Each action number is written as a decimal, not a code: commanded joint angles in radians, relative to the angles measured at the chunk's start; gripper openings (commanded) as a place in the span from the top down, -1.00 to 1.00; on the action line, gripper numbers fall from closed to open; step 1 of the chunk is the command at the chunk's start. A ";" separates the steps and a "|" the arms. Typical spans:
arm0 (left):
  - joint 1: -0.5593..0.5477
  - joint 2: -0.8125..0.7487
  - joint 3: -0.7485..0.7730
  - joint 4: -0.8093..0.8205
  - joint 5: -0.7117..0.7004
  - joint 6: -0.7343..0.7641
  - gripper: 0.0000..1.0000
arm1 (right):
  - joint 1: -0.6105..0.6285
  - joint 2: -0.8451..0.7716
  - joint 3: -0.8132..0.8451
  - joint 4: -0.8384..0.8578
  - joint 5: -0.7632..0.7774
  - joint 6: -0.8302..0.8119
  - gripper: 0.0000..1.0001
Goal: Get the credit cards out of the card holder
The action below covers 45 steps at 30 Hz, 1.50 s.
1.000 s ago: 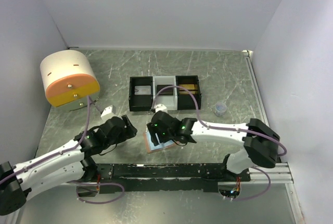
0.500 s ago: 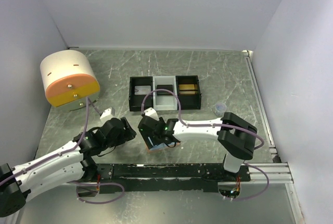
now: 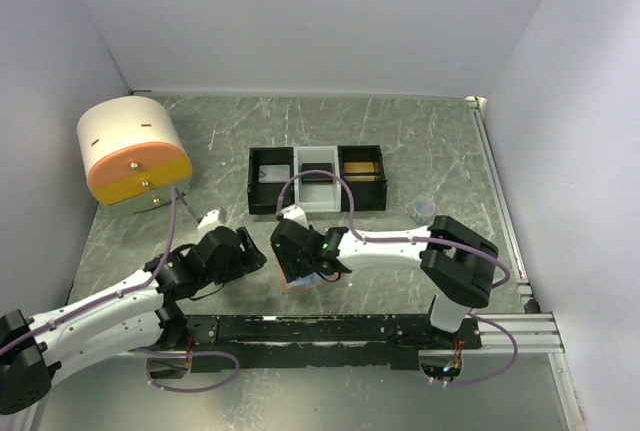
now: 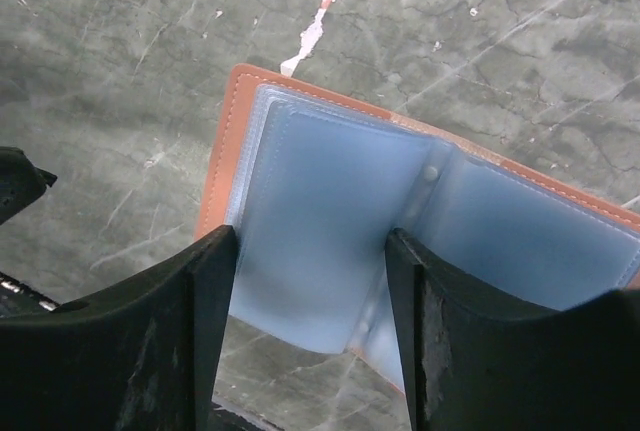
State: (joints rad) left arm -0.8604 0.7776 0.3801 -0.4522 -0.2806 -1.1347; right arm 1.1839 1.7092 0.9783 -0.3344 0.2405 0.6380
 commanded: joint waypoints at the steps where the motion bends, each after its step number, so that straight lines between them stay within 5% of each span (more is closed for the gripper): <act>1: 0.005 0.016 -0.015 0.089 0.064 0.036 -0.80 | -0.054 -0.035 -0.102 0.107 -0.194 0.032 -0.12; 15: 0.005 0.017 -0.080 0.377 0.267 0.105 -0.70 | -0.205 -0.119 -0.306 0.341 -0.435 0.107 -0.04; 24: 0.003 0.135 -0.190 0.759 0.407 0.073 -0.32 | -0.247 -0.144 -0.379 0.419 -0.485 0.131 -0.04; 38: -0.041 0.357 -0.202 1.020 0.457 0.077 0.08 | -0.265 -0.156 -0.395 0.422 -0.491 0.134 -0.04; 40: -0.053 0.358 -0.207 1.018 0.444 0.071 0.07 | -0.266 -0.154 -0.395 0.422 -0.495 0.132 -0.04; 45: -0.058 0.303 -0.229 0.981 0.348 0.028 -0.31 | -0.266 -0.177 -0.405 0.427 -0.489 0.120 -0.04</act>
State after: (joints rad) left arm -0.8944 1.1152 0.1680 0.4931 0.1089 -1.0760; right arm 0.9089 1.5269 0.6083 0.1493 -0.2562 0.7612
